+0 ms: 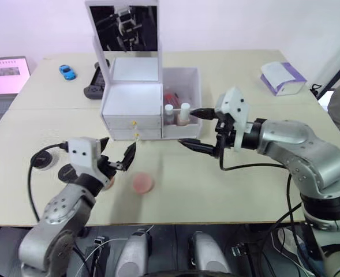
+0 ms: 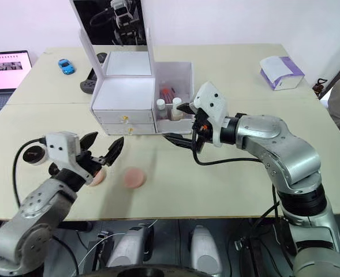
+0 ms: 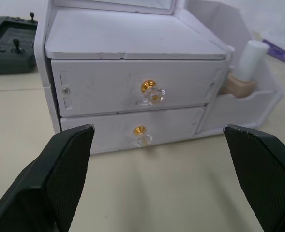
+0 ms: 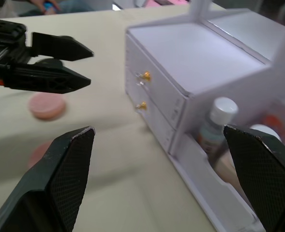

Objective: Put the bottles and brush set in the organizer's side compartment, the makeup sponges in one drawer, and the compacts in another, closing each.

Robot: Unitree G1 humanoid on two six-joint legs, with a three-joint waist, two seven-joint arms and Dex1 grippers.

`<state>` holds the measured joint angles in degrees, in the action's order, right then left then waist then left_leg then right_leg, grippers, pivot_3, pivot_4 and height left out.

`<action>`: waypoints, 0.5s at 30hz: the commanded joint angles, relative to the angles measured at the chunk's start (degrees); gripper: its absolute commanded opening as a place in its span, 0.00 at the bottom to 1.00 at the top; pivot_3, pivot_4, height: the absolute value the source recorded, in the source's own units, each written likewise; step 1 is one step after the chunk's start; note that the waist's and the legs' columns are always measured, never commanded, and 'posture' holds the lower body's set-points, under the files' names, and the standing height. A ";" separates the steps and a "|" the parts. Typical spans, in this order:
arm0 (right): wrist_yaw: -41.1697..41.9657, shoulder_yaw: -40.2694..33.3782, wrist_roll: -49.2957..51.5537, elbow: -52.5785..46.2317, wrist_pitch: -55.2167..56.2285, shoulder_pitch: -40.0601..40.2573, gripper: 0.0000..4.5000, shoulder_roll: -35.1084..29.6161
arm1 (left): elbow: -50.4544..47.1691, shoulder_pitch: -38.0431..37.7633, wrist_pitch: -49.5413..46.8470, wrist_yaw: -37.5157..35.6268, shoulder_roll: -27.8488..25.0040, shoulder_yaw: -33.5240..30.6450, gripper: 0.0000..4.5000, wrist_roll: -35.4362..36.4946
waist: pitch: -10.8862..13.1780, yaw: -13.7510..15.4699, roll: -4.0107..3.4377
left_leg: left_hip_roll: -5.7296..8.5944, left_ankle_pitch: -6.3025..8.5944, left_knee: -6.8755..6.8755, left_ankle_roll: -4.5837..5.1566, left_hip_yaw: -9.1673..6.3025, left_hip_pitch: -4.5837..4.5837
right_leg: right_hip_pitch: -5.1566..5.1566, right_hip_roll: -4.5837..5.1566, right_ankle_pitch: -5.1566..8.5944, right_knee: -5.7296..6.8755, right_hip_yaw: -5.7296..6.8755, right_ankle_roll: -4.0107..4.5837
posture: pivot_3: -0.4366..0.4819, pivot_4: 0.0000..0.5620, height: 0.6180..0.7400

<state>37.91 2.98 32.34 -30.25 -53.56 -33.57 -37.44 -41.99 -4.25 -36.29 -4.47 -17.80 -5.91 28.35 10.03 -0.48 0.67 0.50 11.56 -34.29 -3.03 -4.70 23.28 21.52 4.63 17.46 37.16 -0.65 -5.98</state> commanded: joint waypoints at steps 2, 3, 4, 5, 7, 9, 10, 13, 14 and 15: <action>-5.46 -4.92 4.07 -5.00 -7.55 -1.38 0.99 1.27 | 2.74 -0.18 7.17 -0.13 1.85 2.97 1.00 -6.33 | 0.00 -0.14 0.00 | 0.00 0.00 0.01 0.00 0.03 0.02 | 0.04 0.00 0.00 0.00 -0.03 0.00 | 0.48 0.27 1.00; -6.56 -6.18 5.60 -6.28 -9.96 -1.70 0.99 1.45 | 3.74 0.53 8.64 -0.23 2.33 4.07 1.00 -7.78 | 0.00 -0.08 0.00 | -0.01 0.00 0.02 0.00 0.02 0.02 | 0.04 0.00 0.00 0.00 -0.03 0.00 | 0.48 0.27 1.00; -7.22 -7.11 6.78 -7.38 -11.64 -1.86 0.99 1.38 | 4.52 1.13 9.47 -0.16 2.94 4.75 1.00 -8.65 | 0.00 -0.04 0.00 | -0.01 0.00 0.02 0.00 0.02 0.03 | 0.04 0.00 0.00 0.00 -0.03 0.00 | 0.48 0.27 1.00; -7.79 -8.09 8.18 -8.21 -13.72 -2.05 0.99 1.34 | 5.33 1.67 10.10 -0.09 3.71 5.13 1.00 -9.11 | 0.00 0.02 0.00 | -0.01 0.00 0.01 0.00 0.01 0.04 | 0.06 0.00 0.00 0.00 -0.02 0.00 | 0.48 0.27 1.00; -8.84 -8.93 9.20 -9.32 -15.75 -2.19 0.99 0.85 | 6.99 2.57 11.42 -0.10 4.53 5.62 1.00 -10.44 | 0.00 0.08 0.01 | 0.00 0.00 0.00 0.01 0.01 0.04 | 0.04 0.01 0.00 0.00 -0.01 0.00 | 0.48 0.27 1.00; -9.87 -9.41 9.55 -10.01 -16.82 -2.01 0.99 0.33 | 9.19 3.96 12.95 -0.70 5.38 6.06 1.00 -11.30 | 0.00 0.08 0.01 | 0.00 0.00 0.00 0.01 0.01 0.04 | 0.02 0.01 0.01 -0.04 0.00 0.02 | 0.48 0.27 1.00; -10.23 -9.51 9.70 -10.31 -17.26 -1.94 0.99 0.01 | 10.42 4.81 13.82 -0.81 5.76 6.17 1.00 -11.91 | 0.00 0.04 0.01 | 0.00 0.00 0.00 0.01 0.01 0.04 | 0.02 0.01 0.01 -0.04 0.00 0.02 | 0.48 0.27 1.00; -11.30 -9.73 10.21 -10.66 -18.05 -2.12 1.00 -0.23 | 14.32 7.65 14.99 -0.13 6.97 6.10 0.89 -13.79 | 0.00 0.02 0.01 | 0.01 0.00 0.00 0.01 0.01 0.04 | 0.03 0.00 0.00 -0.03 0.01 0.01 | 0.48 0.27 1.00; -11.53 -9.71 10.39 -10.77 -18.16 -2.17 1.00 -0.29 | 15.46 8.45 15.26 -0.03 7.27 6.18 0.83 -14.38 | 0.00 0.00 0.00 | 0.01 0.00 0.00 0.01 0.01 0.05 | 0.03 0.00 0.00 -0.03 0.01 0.00 | 0.48 0.27 1.00; -11.71 -9.67 10.51 -10.87 -18.24 -2.21 1.00 -0.37 | 16.19 9.01 15.45 -0.15 7.49 6.28 0.75 -14.80 | 0.00 -0.05 0.01 | 0.01 0.00 0.00 0.01 0.02 0.05 | 0.03 0.00 0.00 -0.03 0.01 0.00 | 0.48 0.27 1.00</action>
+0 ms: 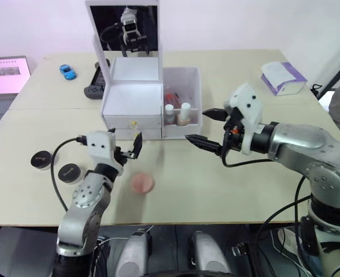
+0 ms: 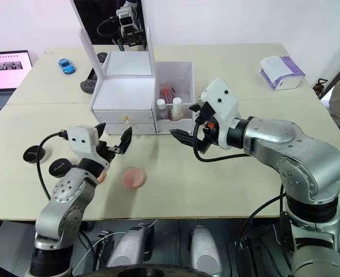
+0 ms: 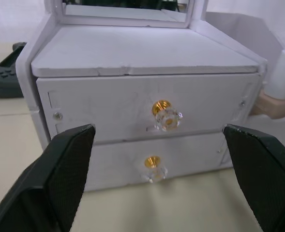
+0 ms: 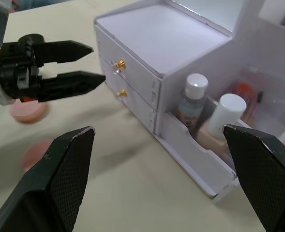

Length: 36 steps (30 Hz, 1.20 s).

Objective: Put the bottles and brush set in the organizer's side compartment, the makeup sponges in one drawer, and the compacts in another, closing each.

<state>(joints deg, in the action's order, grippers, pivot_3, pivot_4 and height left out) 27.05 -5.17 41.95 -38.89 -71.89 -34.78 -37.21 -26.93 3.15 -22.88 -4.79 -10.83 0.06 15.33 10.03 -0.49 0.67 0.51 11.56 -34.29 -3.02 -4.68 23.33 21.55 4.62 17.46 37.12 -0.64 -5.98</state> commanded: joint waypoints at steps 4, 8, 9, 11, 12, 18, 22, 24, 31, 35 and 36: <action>-1.31 -1.61 1.38 -2.28 0.09 -1.26 1.00 -0.91 | 2.23 3.10 2.51 -1.27 1.54 1.91 0.52 -2.24 | 0.00 -0.11 0.00 | 0.00 0.00 0.01 0.01 0.00 0.01 | 0.02 0.00 -0.02 0.01 0.02 -0.04 | 0.48 0.27 1.00; -1.67 -1.33 1.72 -2.27 0.19 -1.43 1.00 -1.34 | 3.01 3.91 2.75 -1.28 2.91 1.89 0.52 -2.73 | 0.00 -0.10 0.00 | 0.00 0.00 0.01 0.01 -0.01 0.01 | 0.01 0.00 -0.02 0.01 0.03 -0.04 | 0.48 0.27 1.00; -1.74 -1.29 1.82 -2.21 0.19 -1.50 1.00 -1.39 | 3.18 4.07 2.75 -1.28 3.18 1.76 0.52 -2.77 | 0.00 -0.09 0.00 | 0.00 0.00 0.01 0.01 -0.01 0.01 | 0.01 0.00 -0.02 0.01 0.03 -0.04 | 0.48 0.27 1.00; -1.91 -1.06 1.79 -2.06 0.34 -1.67 1.00 -1.50 | 4.07 5.06 2.93 -1.14 3.58 1.58 0.52 -3.16 | 0.00 -0.09 0.00 | 0.00 0.00 0.01 0.00 -0.01 0.01 | 0.01 0.00 -0.02 0.01 0.04 -0.04 | 0.48 0.27 1.00; -1.93 -0.94 1.78 -1.95 0.50 -1.75 1.00 -1.55 | 4.44 5.53 2.96 -1.14 3.76 1.54 0.52 -3.23 | 0.00 -0.08 0.01 | 0.00 0.00 0.01 0.00 -0.01 0.01 | 0.01 0.00 -0.01 0.01 0.04 -0.05 | 0.48 0.27 1.00; -2.06 -0.04 1.08 -1.26 1.61 -2.30 1.00 -1.84 | 4.81 5.90 3.15 -1.66 4.04 2.09 0.40 -4.24 | 0.00 -0.09 0.01 | 0.00 0.00 0.01 0.00 -0.02 0.01 | 0.01 0.00 -0.02 0.01 0.05 -0.05 | 0.48 0.27 1.00; -2.27 0.83 0.45 -0.67 2.34 -3.06 1.00 -1.75 | 3.82 4.88 2.12 -1.40 3.80 1.78 0.06 -4.80 | 0.00 0.00 0.01 | 0.00 0.00 0.01 0.00 -0.03 0.01 | 0.00 0.00 -0.02 0.00 0.06 -0.05 | 0.48 0.27 1.00; -2.17 1.00 0.35 -0.52 2.62 -2.98 1.00 -1.98 | 3.40 4.34 1.89 -1.64 3.79 1.97 0.06 -4.86 | 0.00 -0.04 0.01 | 0.01 0.00 0.01 0.00 -0.02 0.02 | 0.00 0.00 -0.02 -0.02 0.06 -0.05 | 0.48 0.27 1.00; -1.77 2.35 -0.49 0.48 4.20 -2.95 1.00 -2.12 | -2.61 -0.01 -0.13 -3.59 2.23 2.51 0.06 -4.16 | 0.01 -0.15 0.01 | 0.00 0.00 0.02 0.00 -0.03 0.02 | 0.02 0.00 -0.01 -0.01 0.05 -0.05 | 0.48 0.27 1.00; -1.12 3.75 -1.75 1.12 5.98 -2.43 1.00 -2.29 | -7.94 -3.83 -2.62 -5.92 0.20 2.40 0.06 -2.44 | 0.01 -0.14 0.01 | -0.01 0.00 0.03 0.00 -0.03 0.02 | 0.03 -0.01 0.00 -0.02 0.05 -0.03 | 0.48 0.27 1.00; -0.98 3.96 -1.92 1.24 6.31 -2.34 1.00 -2.33 | -8.99 -4.68 -3.10 -6.24 -0.18 2.30 0.06 -2.08 | 0.01 -0.14 0.01 | -0.01 0.00 0.03 0.00 -0.03 0.02 | 0.02 0.00 0.00 -0.03 0.05 -0.03 | 0.48 0.27 1.00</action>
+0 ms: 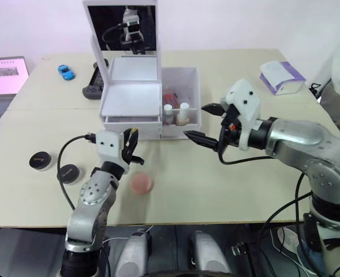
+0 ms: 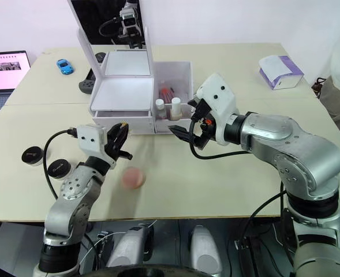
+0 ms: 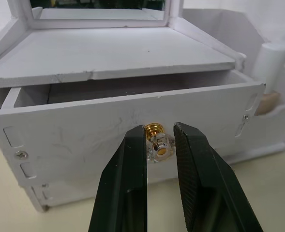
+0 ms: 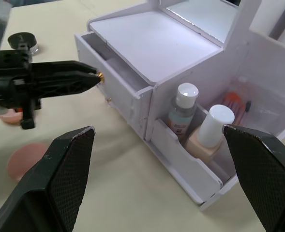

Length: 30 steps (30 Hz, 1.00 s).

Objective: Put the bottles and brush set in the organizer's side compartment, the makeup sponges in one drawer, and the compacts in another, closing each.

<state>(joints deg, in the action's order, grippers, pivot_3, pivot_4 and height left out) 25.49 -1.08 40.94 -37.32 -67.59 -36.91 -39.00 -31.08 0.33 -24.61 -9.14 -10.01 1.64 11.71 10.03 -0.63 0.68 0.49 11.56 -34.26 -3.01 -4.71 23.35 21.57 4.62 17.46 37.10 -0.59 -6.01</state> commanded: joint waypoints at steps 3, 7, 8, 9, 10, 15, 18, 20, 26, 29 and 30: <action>0.87 0.28 -1.15 0.07 2.71 -0.23 1.00 -0.41 | -7.37 -3.99 -2.84 -2.62 -2.09 0.17 0.06 2.65 | 0.00 0.16 0.00 | 0.00 0.00 0.00 0.00 -0.01 0.01 | 0.00 0.00 0.01 -0.02 0.00 0.02 | 0.48 0.27 1.00; 0.81 1.09 -1.17 0.58 3.31 -0.16 1.00 0.46 | -11.80 -7.73 -3.72 -3.27 -3.97 -0.41 0.06 2.73 | 0.00 0.07 0.00 | 0.00 0.00 0.00 0.00 0.00 0.02 | -0.01 0.01 0.10 -0.07 -0.01 0.19 | 0.48 0.27 1.00; 0.72 1.24 -1.26 0.66 3.47 -0.13 1.00 0.68 | -12.61 -8.43 -4.09 -3.41 -4.27 -0.72 0.06 3.04 | 0.00 0.05 0.00 | 0.00 0.00 0.00 0.00 0.00 0.02 | -0.01 0.02 0.10 -0.09 -0.01 0.19 | 0.48 0.27 1.00; 0.68 1.27 -1.24 0.80 3.58 -0.15 1.00 0.92 | -13.11 -8.90 -4.52 -3.54 -4.59 -0.98 0.06 3.28 | 0.01 0.05 0.00 | -0.01 0.00 0.02 0.00 0.00 0.02 | 0.00 0.02 0.10 -0.10 -0.02 0.19 | 0.48 0.27 1.00; 0.66 1.26 -1.22 0.87 3.63 -0.14 1.00 1.06 | -13.49 -9.28 -4.83 -3.59 -4.72 -1.26 0.06 3.63 | 0.01 0.06 0.00 | -0.01 0.00 0.02 0.00 0.00 0.02 | 0.00 0.02 0.10 -0.09 -0.02 0.19 | 0.48 0.27 1.00; 0.83 1.30 -1.49 1.05 3.85 -0.12 1.00 1.58 | -16.96 -12.20 -6.49 -3.86 -5.63 -3.46 0.06 5.80 | 0.01 0.06 0.00 | -0.01 0.00 0.02 0.00 0.00 0.03 | 0.00 0.03 0.11 -0.13 -0.02 0.22 | 0.48 0.27 1.00; 0.82 1.33 -1.54 0.94 4.00 0.07 1.00 1.82 | -17.37 -13.70 -7.38 -4.56 -6.12 -4.88 0.06 7.58 | 0.01 0.06 0.00 | -0.01 0.00 0.02 0.00 0.00 0.04 | 0.01 0.03 0.12 -0.14 -0.02 0.23 | 0.48 0.27 1.00; 0.69 1.39 -1.49 0.80 4.09 0.15 1.00 1.99 | -17.14 -14.18 -7.58 -4.46 -6.03 -4.98 0.06 8.25 | 0.01 0.05 0.00 | -0.02 0.00 0.02 0.00 0.00 0.04 | 0.02 0.03 0.12 -0.14 -0.02 0.24 | 0.48 0.27 1.00; 0.58 1.30 -1.41 0.78 4.23 -0.05 1.00 2.31 | -16.39 -12.96 -8.60 -4.03 -5.24 -4.05 0.17 9.40 | 0.01 0.15 0.00 | -0.02 0.00 0.02 0.00 0.00 0.05 | 0.01 0.04 0.13 -0.17 -0.02 0.25 | 0.48 0.27 1.00; 0.73 1.33 -1.57 0.97 4.55 -0.18 1.00 2.25 | -16.88 -11.78 -10.19 -3.63 -4.86 -3.73 0.50 10.52 | 0.01 0.11 0.00 | -0.01 0.00 0.02 0.00 0.00 0.05 | 0.01 0.04 0.13 -0.18 -0.02 0.25 | 0.48 0.27 1.00; 0.75 1.41 -1.66 1.06 4.66 -0.20 1.00 2.25 | -16.91 -11.44 -10.57 -3.56 -4.84 -3.77 0.62 10.71 | 0.01 0.10 0.00 | -0.01 0.00 0.02 0.00 0.00 0.05 | 0.01 0.04 0.13 -0.19 -0.02 0.25 | 0.48 0.27 1.00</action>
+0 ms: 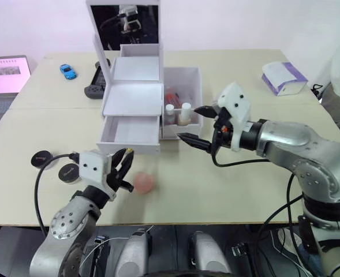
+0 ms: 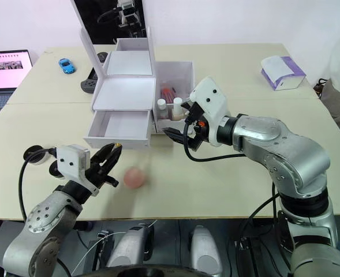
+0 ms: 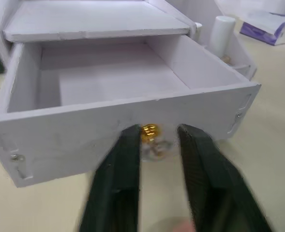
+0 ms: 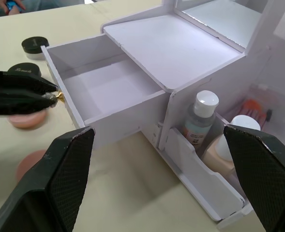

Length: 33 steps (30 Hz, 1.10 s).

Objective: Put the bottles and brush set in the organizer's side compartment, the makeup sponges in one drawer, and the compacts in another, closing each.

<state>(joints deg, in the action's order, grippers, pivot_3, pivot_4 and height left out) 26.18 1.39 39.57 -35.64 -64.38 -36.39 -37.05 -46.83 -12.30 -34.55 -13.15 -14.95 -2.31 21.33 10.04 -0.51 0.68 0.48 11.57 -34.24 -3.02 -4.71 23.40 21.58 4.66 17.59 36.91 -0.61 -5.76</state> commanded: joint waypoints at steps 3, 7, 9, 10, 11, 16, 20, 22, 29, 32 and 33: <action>0.09 -0.90 -0.35 -0.62 1.71 -0.86 1.00 0.40 | -1.49 2.14 -1.81 0.70 -0.04 -0.09 0.96 2.02 | 0.00 -0.03 0.00 | 0.00 0.00 0.00 0.00 -0.01 0.00 | 0.01 -0.01 0.00 0.01 0.00 0.00 | 0.48 0.27 1.00; 0.11 -0.68 -0.52 -0.39 2.18 -1.07 1.00 0.49 | -1.88 3.33 -3.24 1.24 -0.24 -0.64 0.98 3.21 | 0.00 -0.09 0.00 | 0.00 0.00 0.00 0.00 0.00 0.00 | 0.01 -0.01 0.00 0.00 0.00 0.00 | 0.48 0.27 1.00; 0.13 -0.65 -0.51 -0.26 2.33 -1.13 1.00 0.47 | -2.36 3.87 -4.06 1.46 -0.35 -0.97 0.98 3.97 | 0.00 -0.07 0.00 | 0.00 0.00 0.00 0.00 -0.01 0.00 | 0.01 -0.01 0.00 0.00 0.00 0.00 | 0.48 0.27 1.00; 0.12 -0.66 -0.49 -0.23 2.35 -1.14 1.00 0.47 | -2.76 4.05 -4.58 1.61 -0.43 -1.18 0.98 4.47 | 0.00 -0.07 0.00 | 0.00 0.00 0.00 0.00 0.00 0.01 | 0.01 -0.01 0.00 0.00 0.00 0.00 | 0.48 0.27 1.00; 0.12 -0.67 -0.47 -0.21 2.36 -1.14 1.00 0.47 | -3.05 4.18 -4.99 1.74 -0.50 -1.34 0.98 4.84 | 0.00 -0.07 0.00 | 0.00 0.00 0.01 0.00 0.00 0.01 | 0.01 -0.01 0.00 0.00 0.00 0.00 | 0.48 0.27 1.00; 0.32 -0.54 -0.69 -0.13 2.70 -1.11 1.00 0.27 | -5.41 4.40 -7.31 1.56 -1.40 -2.19 0.98 7.72 | 0.01 -0.07 0.00 | 0.00 0.00 0.01 0.00 0.00 0.01 | 0.02 -0.01 0.00 -0.01 0.00 0.00 | 0.48 0.27 1.00; 0.49 -0.35 -0.97 0.08 2.91 -1.09 1.00 0.38 | -7.16 3.03 -8.53 1.40 -2.19 -3.91 0.98 10.35 | 0.01 -0.12 0.00 | -0.01 0.00 0.01 0.00 0.00 0.01 | 0.02 -0.01 0.00 -0.01 -0.01 0.00 | 0.48 0.27 1.00; 0.55 -0.31 -1.04 0.09 3.01 -1.00 1.00 0.40 | -7.47 2.71 -8.65 1.34 -2.61 -4.57 0.98 11.17 | 0.01 -0.11 0.00 | -0.01 0.00 0.02 0.00 0.00 0.01 | 0.04 -0.01 0.00 -0.01 -0.02 0.00 | 0.48 0.27 1.00; 0.90 -0.37 -0.92 0.16 3.09 -0.84 1.00 0.68 | -7.02 1.82 -7.28 1.57 -3.20 -7.11 0.98 13.38 | 0.01 -0.05 0.00 | -0.01 0.00 0.03 0.00 0.01 0.02 | 0.04 0.01 0.00 -0.06 -0.03 0.01 | 0.48 0.27 1.00; 1.09 -0.45 -0.81 0.21 3.06 -0.86 1.00 0.86 | -6.79 0.77 -4.83 0.82 -2.42 -8.20 0.98 14.19 | 0.01 -0.05 0.00 | -0.02 0.00 0.03 0.00 0.01 0.03 | 0.03 0.01 0.00 -0.08 -0.03 0.02 | 0.48 0.27 1.00; 1.18 -0.49 -0.81 0.19 3.05 -0.84 1.00 0.86 | -6.78 0.02 -3.83 0.28 -2.18 -8.70 0.98 14.77 | 0.01 -0.08 0.00 | -0.02 0.00 0.03 0.00 0.01 0.04 | 0.03 0.01 0.00 -0.09 -0.03 0.02 | 0.48 0.27 1.00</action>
<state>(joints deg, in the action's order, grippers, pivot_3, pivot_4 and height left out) 27.11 1.74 38.56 -34.59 -62.50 -36.46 -36.43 -52.00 -11.58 -40.85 -12.21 -17.30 -9.52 34.96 10.05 -0.59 0.67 0.45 11.57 -34.20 -3.02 -4.69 23.44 21.62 4.67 17.59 36.81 -0.65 -5.74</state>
